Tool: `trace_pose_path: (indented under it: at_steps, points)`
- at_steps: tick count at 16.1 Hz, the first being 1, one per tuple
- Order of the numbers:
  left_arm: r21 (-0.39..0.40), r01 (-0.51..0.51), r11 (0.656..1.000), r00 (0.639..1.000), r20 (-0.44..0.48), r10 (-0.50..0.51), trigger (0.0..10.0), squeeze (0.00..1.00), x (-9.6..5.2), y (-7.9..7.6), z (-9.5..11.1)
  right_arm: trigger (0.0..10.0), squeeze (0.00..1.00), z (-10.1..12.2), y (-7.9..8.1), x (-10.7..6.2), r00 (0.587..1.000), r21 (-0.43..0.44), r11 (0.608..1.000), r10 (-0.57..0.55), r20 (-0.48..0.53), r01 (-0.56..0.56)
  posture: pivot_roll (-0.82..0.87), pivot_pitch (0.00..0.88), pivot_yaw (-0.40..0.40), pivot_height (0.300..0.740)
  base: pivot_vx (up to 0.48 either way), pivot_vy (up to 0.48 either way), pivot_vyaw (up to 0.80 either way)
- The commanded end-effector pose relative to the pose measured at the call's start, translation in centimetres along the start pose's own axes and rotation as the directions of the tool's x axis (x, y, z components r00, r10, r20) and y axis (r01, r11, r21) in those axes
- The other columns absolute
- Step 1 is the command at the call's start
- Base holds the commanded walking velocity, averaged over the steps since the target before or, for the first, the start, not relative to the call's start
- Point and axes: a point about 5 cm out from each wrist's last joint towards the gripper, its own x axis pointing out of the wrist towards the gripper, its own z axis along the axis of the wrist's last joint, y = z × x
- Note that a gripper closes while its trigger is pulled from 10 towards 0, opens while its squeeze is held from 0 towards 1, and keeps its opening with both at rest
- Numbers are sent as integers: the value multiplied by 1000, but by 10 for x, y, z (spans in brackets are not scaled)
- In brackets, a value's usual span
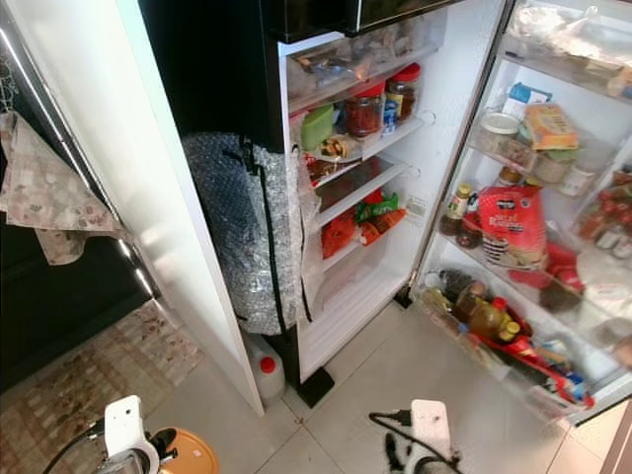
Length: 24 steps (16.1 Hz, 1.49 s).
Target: Restocking fridge
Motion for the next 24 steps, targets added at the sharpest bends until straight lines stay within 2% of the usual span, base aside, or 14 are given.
trace_pose_path:
  at_steps: [1,5,7,11,16,20,22,24]
  points:
    - [16,-16,1000,1000,-23,16,10000,0,-1,4,-5,10000,0,-4,0,-1,1000,-7,1000,6,-17,-6,26,0,9,740,0,0,0]
    - [50,-10,999,999,-30,11,10000,0,-1,5,-6,10000,0,-7,-2,-1,1000,-44,999,2,-23,-3,18,0,16,740,0,-67,0]
    - [51,-9,999,999,-32,10,10000,0,-1,5,-8,10000,0,-7,-5,-2,1000,-61,998,-8,-18,7,18,0,16,740,0,-298,791]
    - [54,-7,999,999,-38,9,10000,0,-2,4,-10,10000,0,-8,-5,-2,1000,-28,1000,-8,-24,7,19,0,17,740,0,-294,200]
    - [54,-4,999,999,-43,6,10000,0,-2,3,-12,10000,0,-10,-7,-2,999,-84,996,-14,-35,11,13,0,15,740,0,-289,380]
    - [51,-6,999,999,-44,8,10000,0,-2,4,-12,10000,0,-11,-9,-3,999,-75,997,-23,-34,21,19,0,11,740,0,-286,800]
    - [48,-9,999,999,-45,11,10000,0,-2,4,-12,10000,0,-10,-9,-3,999,-44,999,-25,-27,24,16,0,13,740,0,-289,0]
    - [49,-9,999,999,-45,11,10000,0,-2,4,-12,10000,0,-8,-9,-2,999,-62,998,-24,-21,22,15,0,14,740,0,-283,0]
